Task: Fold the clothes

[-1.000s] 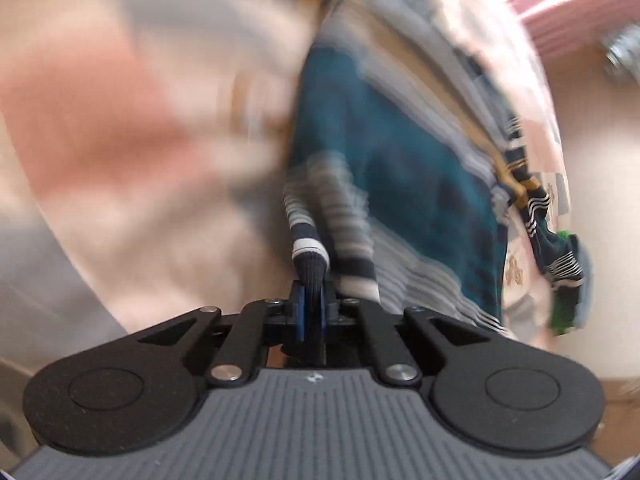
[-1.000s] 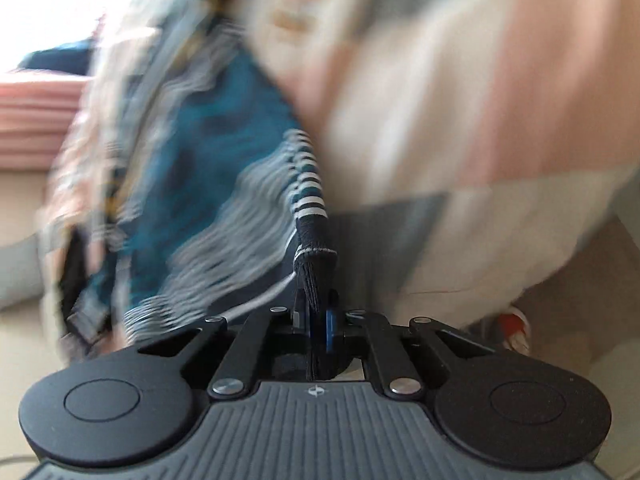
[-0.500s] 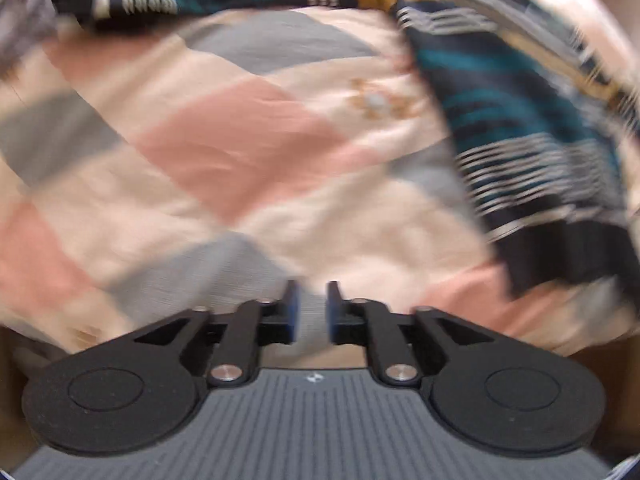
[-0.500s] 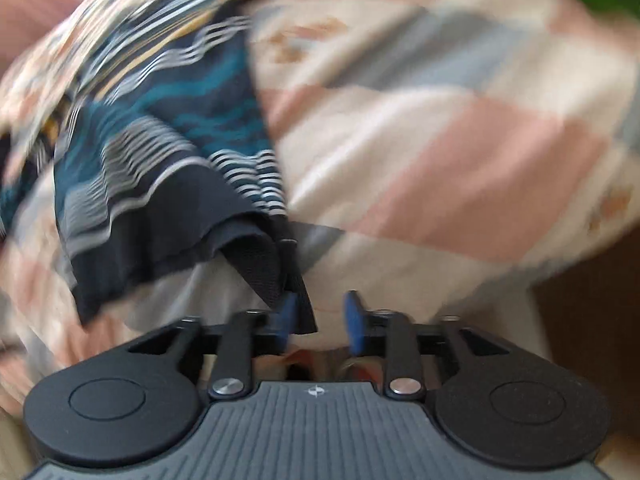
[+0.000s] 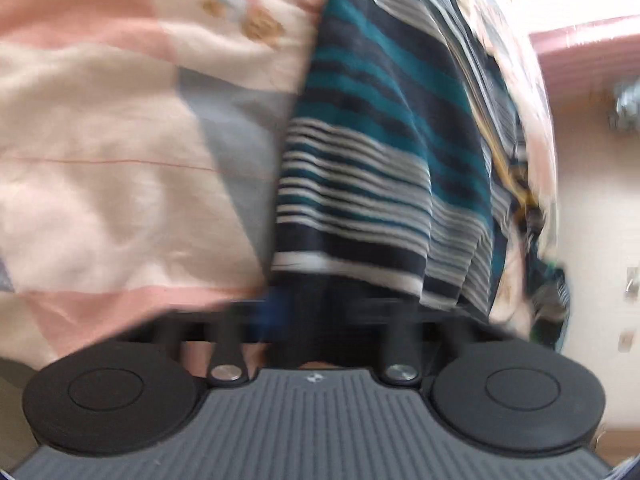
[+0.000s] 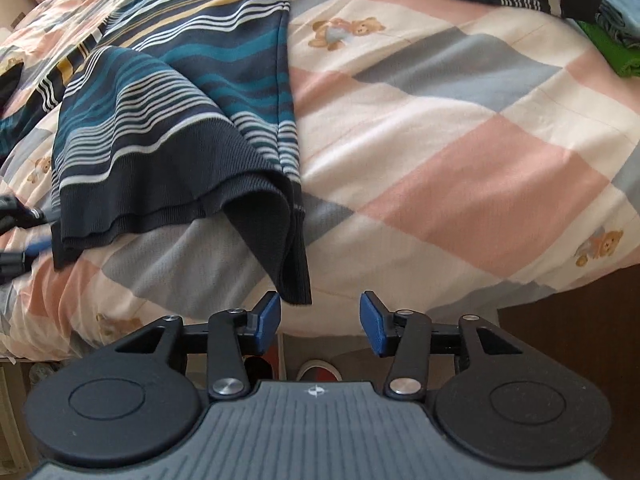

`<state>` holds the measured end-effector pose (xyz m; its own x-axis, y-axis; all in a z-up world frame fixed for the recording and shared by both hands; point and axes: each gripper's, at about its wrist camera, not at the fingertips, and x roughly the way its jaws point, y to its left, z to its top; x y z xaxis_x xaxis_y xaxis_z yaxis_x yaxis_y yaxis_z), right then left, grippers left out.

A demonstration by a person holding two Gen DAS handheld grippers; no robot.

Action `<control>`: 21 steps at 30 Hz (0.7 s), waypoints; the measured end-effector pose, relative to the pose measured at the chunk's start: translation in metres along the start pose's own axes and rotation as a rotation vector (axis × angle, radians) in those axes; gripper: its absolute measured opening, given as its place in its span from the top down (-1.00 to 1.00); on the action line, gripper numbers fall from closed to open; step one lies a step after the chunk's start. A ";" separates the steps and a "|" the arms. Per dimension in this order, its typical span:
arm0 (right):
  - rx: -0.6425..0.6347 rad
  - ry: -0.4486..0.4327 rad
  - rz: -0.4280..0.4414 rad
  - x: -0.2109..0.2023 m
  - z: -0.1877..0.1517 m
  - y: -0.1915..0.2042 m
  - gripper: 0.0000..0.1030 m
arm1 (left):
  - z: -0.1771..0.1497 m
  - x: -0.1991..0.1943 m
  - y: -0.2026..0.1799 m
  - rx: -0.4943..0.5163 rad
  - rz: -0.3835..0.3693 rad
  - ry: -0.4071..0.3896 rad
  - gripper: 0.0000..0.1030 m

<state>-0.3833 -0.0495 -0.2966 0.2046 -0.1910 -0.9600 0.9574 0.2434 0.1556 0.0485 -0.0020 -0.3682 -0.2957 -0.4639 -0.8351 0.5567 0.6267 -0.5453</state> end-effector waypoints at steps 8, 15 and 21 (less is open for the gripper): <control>-0.188 -0.088 -0.022 -0.012 -0.016 0.023 0.08 | 0.004 -0.128 0.026 0.426 0.347 -0.191 0.91; -0.239 -0.059 0.028 0.013 -0.025 0.046 0.09 | 0.023 -0.071 0.066 0.491 0.551 -0.037 0.98; 0.141 -0.085 0.238 0.015 -0.015 0.004 -0.03 | 0.028 -0.111 0.079 0.277 0.326 -0.152 0.35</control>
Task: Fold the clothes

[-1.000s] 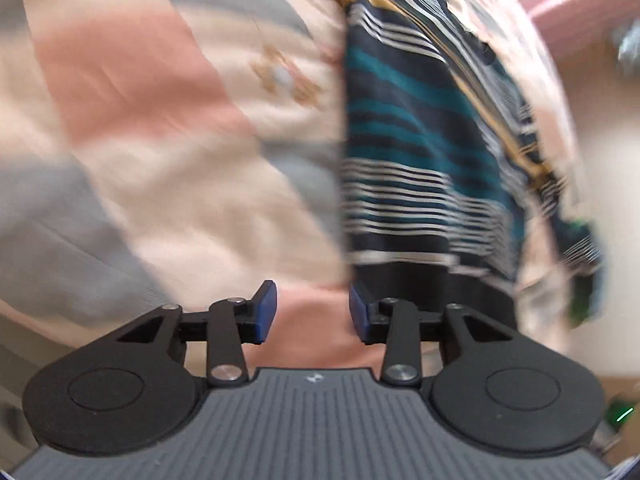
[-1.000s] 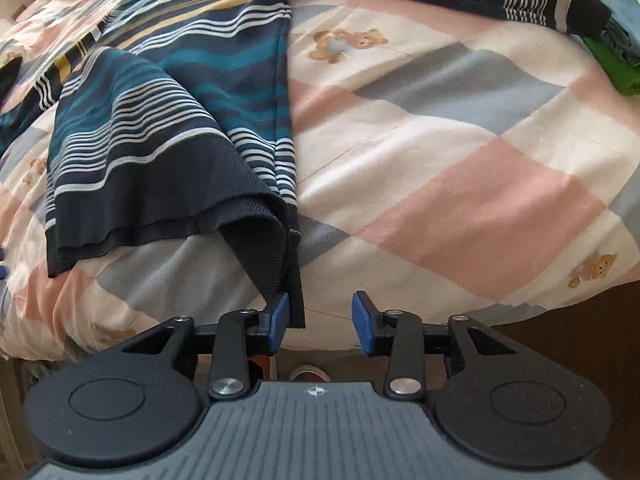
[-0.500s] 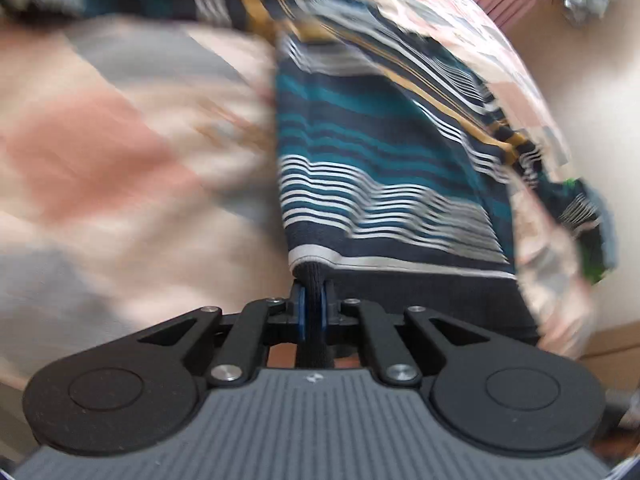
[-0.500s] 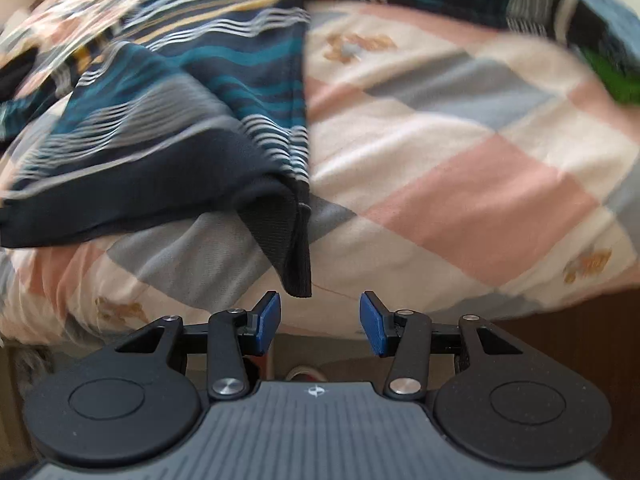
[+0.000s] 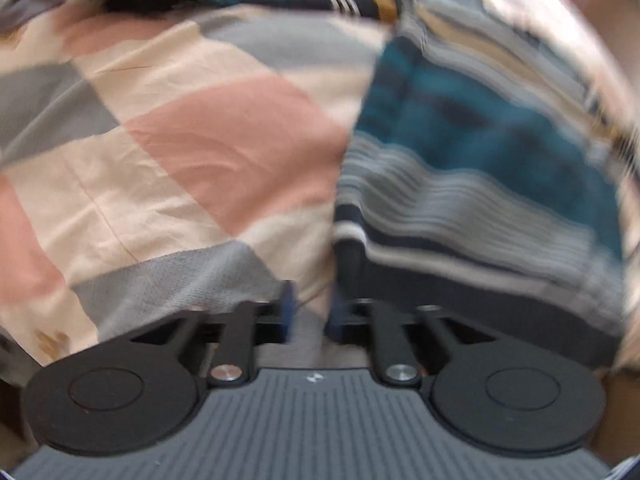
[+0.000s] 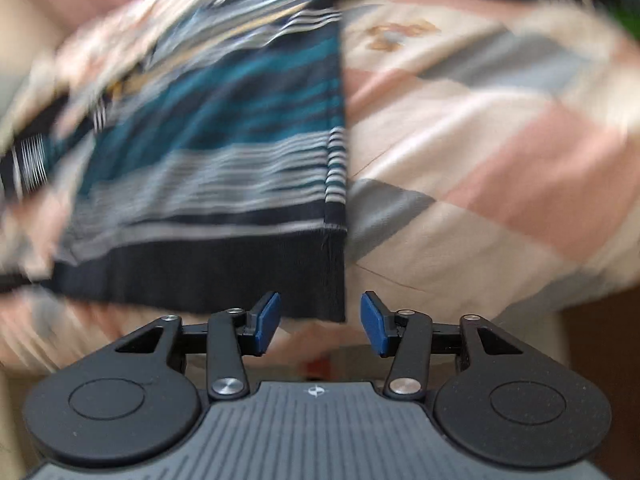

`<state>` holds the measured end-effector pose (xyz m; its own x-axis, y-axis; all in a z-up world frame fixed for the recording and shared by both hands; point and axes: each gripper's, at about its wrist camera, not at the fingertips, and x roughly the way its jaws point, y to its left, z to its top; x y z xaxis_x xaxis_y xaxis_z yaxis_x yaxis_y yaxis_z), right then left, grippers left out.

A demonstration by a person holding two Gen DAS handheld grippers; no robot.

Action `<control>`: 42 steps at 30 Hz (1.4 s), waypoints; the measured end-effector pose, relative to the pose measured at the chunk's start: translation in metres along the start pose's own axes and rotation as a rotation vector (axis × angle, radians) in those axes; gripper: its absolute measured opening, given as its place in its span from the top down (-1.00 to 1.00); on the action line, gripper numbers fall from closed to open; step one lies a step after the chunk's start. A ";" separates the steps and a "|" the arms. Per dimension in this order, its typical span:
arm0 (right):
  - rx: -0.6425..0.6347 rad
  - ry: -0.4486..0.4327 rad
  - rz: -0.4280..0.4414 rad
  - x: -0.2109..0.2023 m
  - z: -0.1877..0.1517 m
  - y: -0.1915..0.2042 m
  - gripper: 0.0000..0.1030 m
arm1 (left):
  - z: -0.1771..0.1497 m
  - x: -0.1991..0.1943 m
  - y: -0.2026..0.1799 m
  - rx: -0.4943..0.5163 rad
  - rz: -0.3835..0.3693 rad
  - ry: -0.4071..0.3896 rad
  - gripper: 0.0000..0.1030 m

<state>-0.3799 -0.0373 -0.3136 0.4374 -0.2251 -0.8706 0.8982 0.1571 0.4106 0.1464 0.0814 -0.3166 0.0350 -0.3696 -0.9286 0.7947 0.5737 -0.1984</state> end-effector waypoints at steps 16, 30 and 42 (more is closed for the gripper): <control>0.068 0.110 -0.008 0.009 0.030 -0.012 0.92 | -0.008 -0.004 -0.018 0.029 -0.107 0.046 0.98; 0.073 0.161 -0.320 0.022 0.056 0.027 -0.48 | 0.027 -0.055 0.032 -0.086 0.015 0.016 0.45; 0.286 -0.095 -0.247 -0.012 0.105 0.079 -0.55 | 0.165 -0.046 -0.026 0.262 0.012 -0.016 0.45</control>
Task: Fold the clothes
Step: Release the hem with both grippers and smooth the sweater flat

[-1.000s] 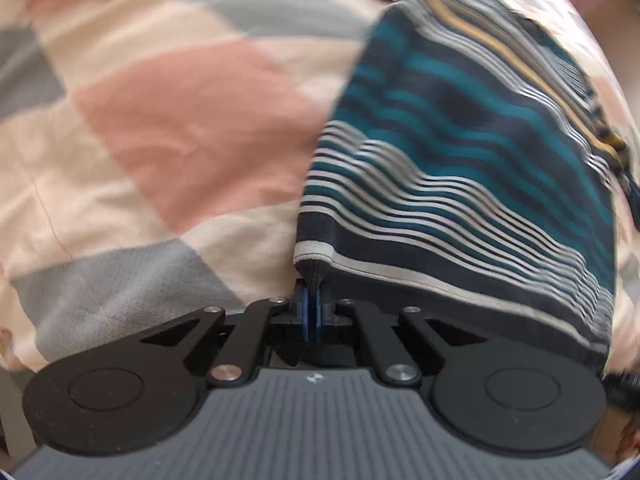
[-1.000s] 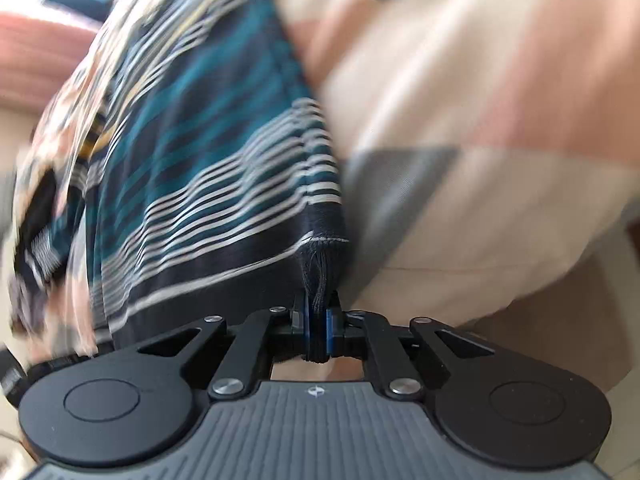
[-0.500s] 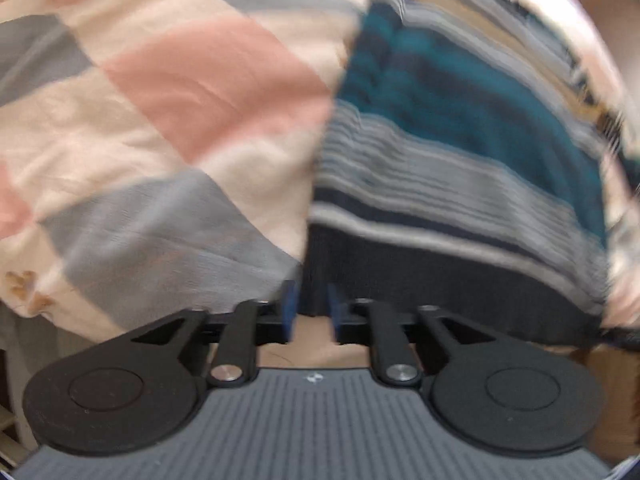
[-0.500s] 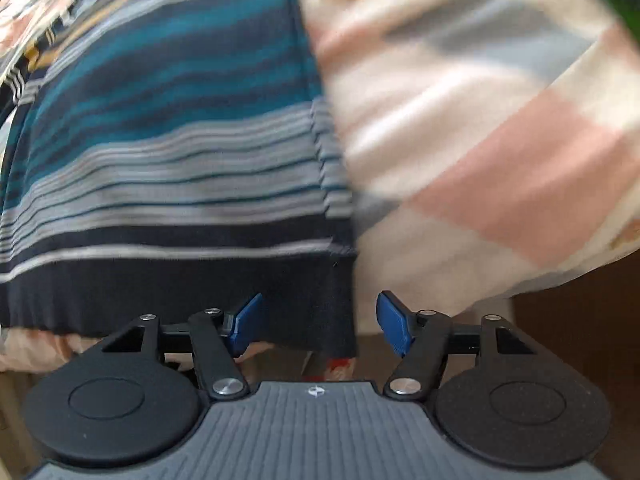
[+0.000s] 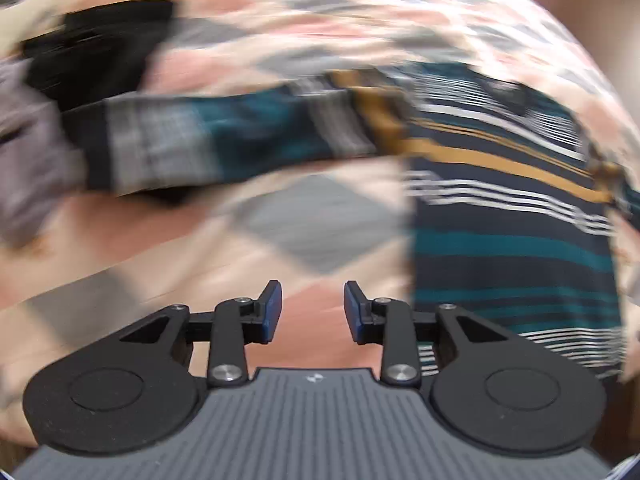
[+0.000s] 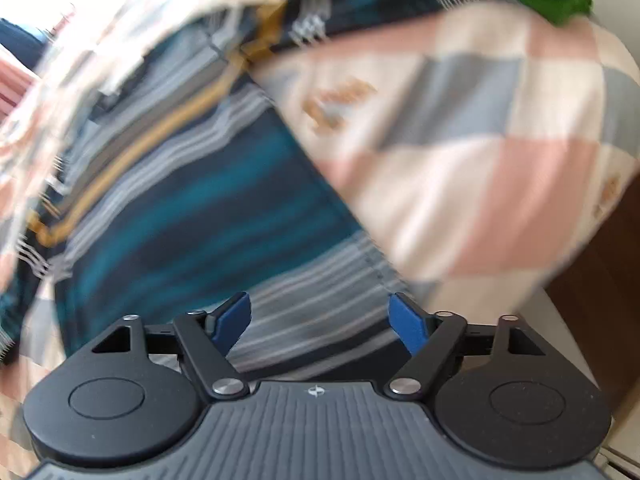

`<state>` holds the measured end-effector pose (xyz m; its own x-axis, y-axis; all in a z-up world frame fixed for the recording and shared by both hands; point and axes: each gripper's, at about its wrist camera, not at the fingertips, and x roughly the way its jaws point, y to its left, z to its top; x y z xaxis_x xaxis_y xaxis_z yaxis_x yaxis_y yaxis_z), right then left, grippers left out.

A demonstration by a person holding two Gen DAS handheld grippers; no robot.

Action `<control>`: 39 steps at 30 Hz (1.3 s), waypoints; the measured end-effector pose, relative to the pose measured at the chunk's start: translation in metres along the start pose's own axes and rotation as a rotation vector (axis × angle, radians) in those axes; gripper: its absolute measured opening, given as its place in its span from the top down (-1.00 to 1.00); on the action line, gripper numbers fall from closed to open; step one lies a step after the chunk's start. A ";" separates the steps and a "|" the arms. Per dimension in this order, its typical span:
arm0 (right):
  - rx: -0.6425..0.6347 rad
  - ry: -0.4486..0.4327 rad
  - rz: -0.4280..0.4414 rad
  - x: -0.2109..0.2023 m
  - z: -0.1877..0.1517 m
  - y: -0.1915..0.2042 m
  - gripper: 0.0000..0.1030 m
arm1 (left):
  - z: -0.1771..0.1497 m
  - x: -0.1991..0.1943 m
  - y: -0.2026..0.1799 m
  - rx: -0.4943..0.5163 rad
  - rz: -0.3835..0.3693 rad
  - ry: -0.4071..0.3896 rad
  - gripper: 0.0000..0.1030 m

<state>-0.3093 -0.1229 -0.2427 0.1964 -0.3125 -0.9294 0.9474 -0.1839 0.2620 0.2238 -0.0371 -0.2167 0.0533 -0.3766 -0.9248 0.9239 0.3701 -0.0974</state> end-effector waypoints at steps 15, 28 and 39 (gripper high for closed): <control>-0.457 -0.302 -0.285 -0.019 0.204 -0.157 -0.09 | 0.018 0.046 -0.246 0.046 -0.145 0.082 0.36; -1.029 0.089 -0.140 0.070 0.335 -0.214 0.96 | 0.019 0.064 -0.385 0.035 -0.056 0.131 0.28; -0.034 0.201 0.321 -0.007 0.407 -0.331 0.96 | 0.026 0.066 -0.394 -0.003 -0.013 0.172 0.26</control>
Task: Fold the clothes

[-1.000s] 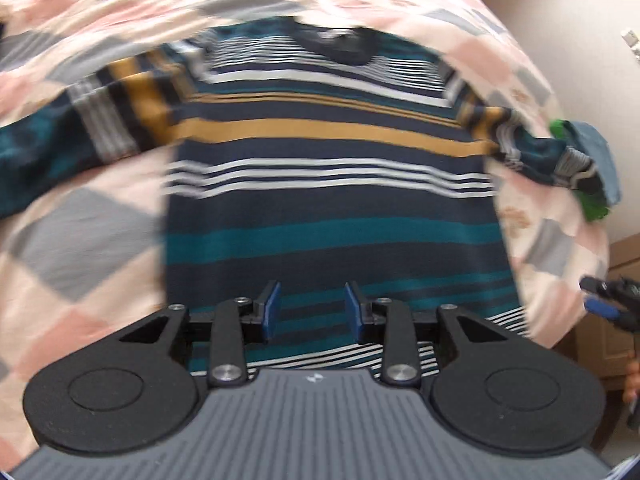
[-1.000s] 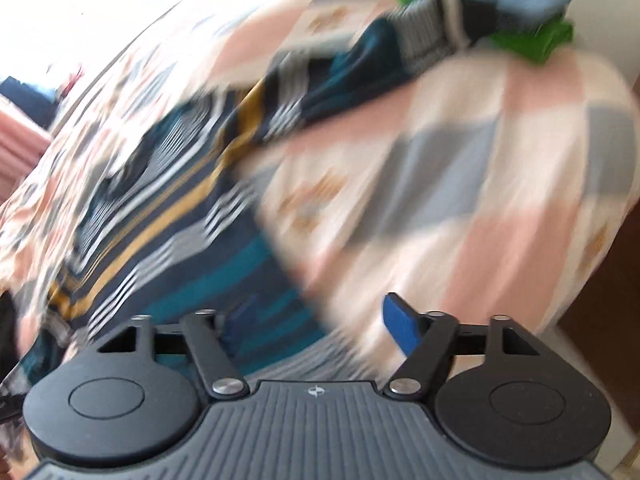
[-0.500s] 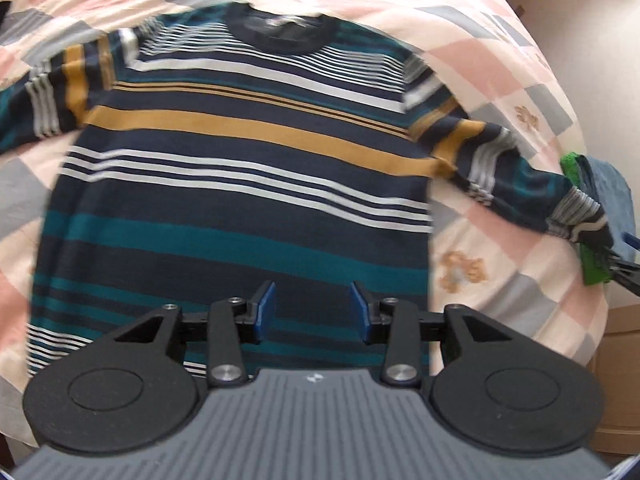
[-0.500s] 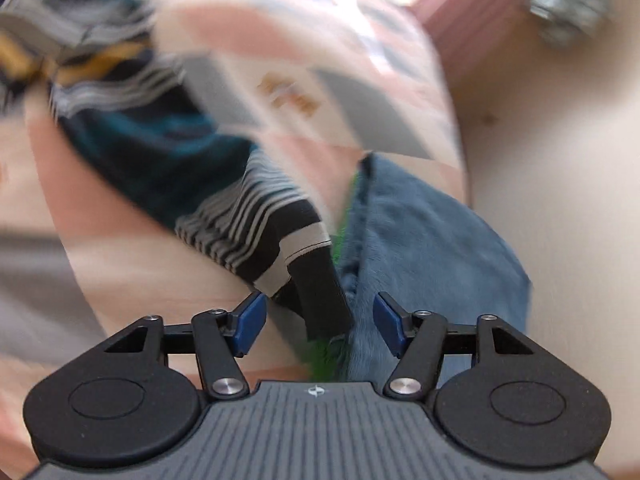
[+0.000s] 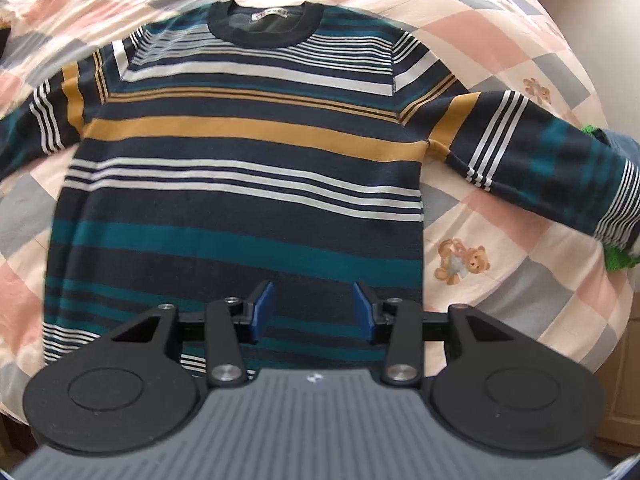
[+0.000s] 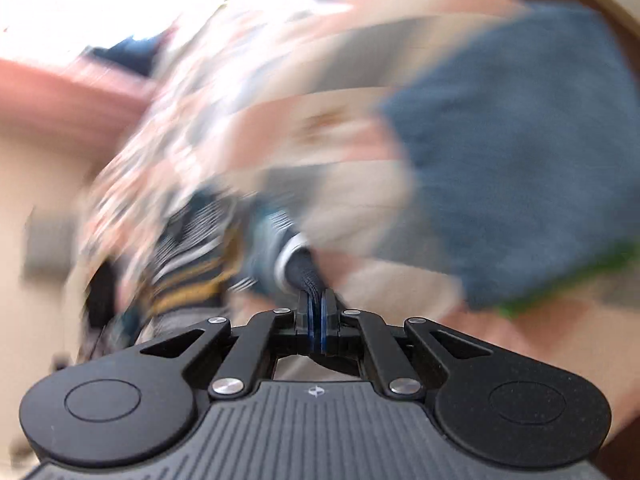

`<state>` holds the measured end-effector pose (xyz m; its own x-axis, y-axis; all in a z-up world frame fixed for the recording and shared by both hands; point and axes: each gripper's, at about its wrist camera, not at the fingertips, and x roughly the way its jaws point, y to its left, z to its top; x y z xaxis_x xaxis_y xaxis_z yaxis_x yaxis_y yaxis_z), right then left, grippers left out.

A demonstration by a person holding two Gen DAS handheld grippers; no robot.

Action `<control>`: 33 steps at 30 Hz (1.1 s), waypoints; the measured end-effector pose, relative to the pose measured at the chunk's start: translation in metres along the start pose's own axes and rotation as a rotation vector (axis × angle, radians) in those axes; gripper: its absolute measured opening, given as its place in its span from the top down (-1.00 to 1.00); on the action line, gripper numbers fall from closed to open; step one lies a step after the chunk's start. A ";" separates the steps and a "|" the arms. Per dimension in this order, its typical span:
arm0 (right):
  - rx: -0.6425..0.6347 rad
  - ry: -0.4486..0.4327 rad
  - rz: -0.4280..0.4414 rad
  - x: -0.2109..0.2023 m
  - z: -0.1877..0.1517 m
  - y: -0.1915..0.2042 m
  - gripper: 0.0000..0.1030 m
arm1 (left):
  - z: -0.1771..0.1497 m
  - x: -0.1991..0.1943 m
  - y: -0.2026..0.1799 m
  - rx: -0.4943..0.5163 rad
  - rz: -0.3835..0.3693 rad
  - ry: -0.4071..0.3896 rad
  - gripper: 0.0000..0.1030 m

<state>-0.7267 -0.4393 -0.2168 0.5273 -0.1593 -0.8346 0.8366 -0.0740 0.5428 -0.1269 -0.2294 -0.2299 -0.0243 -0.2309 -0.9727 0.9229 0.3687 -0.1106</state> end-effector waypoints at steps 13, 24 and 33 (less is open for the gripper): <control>-0.287 -0.365 -0.421 0.109 -0.122 0.084 0.19 | -0.004 -0.001 0.002 0.025 0.048 -0.031 0.17; -0.223 -0.236 -0.641 0.197 -0.103 0.077 0.13 | -0.034 -0.038 0.083 -0.094 0.109 -0.093 0.15; -0.210 -0.346 -0.496 0.133 -0.215 0.206 -0.19 | -0.038 -0.053 0.153 0.003 0.193 -0.085 -0.06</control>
<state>-0.4529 -0.2639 -0.2361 0.0209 -0.4672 -0.8839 0.9987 -0.0317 0.0403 0.0005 -0.1267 -0.2031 0.1854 -0.2318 -0.9549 0.9084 0.4110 0.0766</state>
